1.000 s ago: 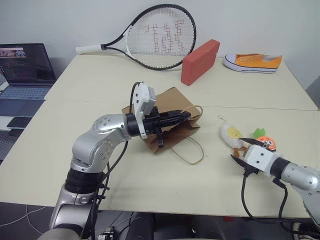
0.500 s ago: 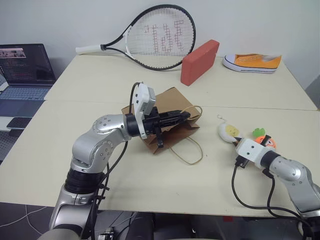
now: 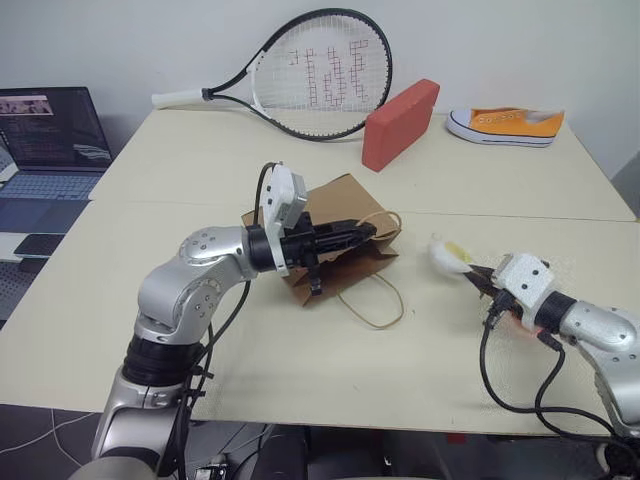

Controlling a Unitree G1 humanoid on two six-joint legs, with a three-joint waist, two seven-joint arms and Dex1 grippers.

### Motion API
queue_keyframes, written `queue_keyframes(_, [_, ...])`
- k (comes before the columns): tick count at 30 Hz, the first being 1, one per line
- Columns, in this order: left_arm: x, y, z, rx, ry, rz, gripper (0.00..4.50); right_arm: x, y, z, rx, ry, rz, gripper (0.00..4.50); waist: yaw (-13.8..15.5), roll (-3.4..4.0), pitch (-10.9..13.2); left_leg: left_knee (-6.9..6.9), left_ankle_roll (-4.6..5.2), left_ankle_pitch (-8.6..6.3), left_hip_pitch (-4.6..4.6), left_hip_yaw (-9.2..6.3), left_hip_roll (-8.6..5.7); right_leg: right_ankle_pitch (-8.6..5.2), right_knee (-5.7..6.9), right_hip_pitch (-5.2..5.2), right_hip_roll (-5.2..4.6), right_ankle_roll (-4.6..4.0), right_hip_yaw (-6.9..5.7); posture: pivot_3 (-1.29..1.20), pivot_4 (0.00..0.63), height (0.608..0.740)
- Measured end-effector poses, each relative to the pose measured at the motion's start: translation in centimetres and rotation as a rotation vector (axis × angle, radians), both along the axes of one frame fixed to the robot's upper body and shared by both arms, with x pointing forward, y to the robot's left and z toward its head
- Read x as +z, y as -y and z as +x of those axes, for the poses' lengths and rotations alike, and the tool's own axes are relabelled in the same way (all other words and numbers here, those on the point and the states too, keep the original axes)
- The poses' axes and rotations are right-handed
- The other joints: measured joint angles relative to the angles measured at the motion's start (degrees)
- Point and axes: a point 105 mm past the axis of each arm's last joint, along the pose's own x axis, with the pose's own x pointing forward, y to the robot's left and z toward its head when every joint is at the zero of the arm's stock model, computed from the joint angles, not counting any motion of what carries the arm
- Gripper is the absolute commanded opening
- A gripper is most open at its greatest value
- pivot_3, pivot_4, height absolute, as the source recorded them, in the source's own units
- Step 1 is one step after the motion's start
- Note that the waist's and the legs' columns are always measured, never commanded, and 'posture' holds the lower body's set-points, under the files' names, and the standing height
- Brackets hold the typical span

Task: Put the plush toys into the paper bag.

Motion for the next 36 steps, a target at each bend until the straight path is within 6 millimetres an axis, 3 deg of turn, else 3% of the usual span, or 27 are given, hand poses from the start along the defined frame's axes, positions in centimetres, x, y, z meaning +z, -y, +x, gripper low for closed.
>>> queue_keyframes(6, [0.2,-0.1,0.4,0.002,-0.004,-0.003,0.00,2.0,-3.5,-2.6,0.160,-0.152,0.180,0.03,-0.03,-0.02,0.00,0.02,0.00,0.00,0.01,0.02,0.00,-0.13,-0.05,0.05,0.00,-0.23,0.00,0.00,0.150,0.740])
queue_keyframes(18, [0.5,0.2,0.4,-0.009,-0.001,-0.009,0.00,3.4,-7.5,-0.5,0.147,-0.131,0.404,0.03,-0.03,-0.01,0.00,0.00,0.00,0.00,-0.01,0.00,0.00,-0.12,-0.03,-0.01,0.00,-0.21,-0.02,0.00,0.150,0.740])
queue_keyframes(25, [0.4,0.2,0.4,-0.011,-0.012,-0.006,0.00,1.2,-7.9,0.8,0.089,-0.171,0.375,0.03,-0.03,-0.01,0.00,0.00,0.00,0.00,-0.01,0.00,0.00,-0.12,-0.02,-0.02,0.00,-0.21,-0.02,0.00,0.150,0.740])
queue_keyframes(36, [0.6,0.4,0.0,-0.038,-0.015,-0.011,0.00,0.4,-9.3,2.5,-0.004,-0.184,0.441,0.03,-0.11,-0.01,0.00,-0.01,0.00,0.00,-0.01,0.00,0.01,-0.10,0.00,-0.04,0.01,-0.18,-0.02,0.00,0.150,0.740])
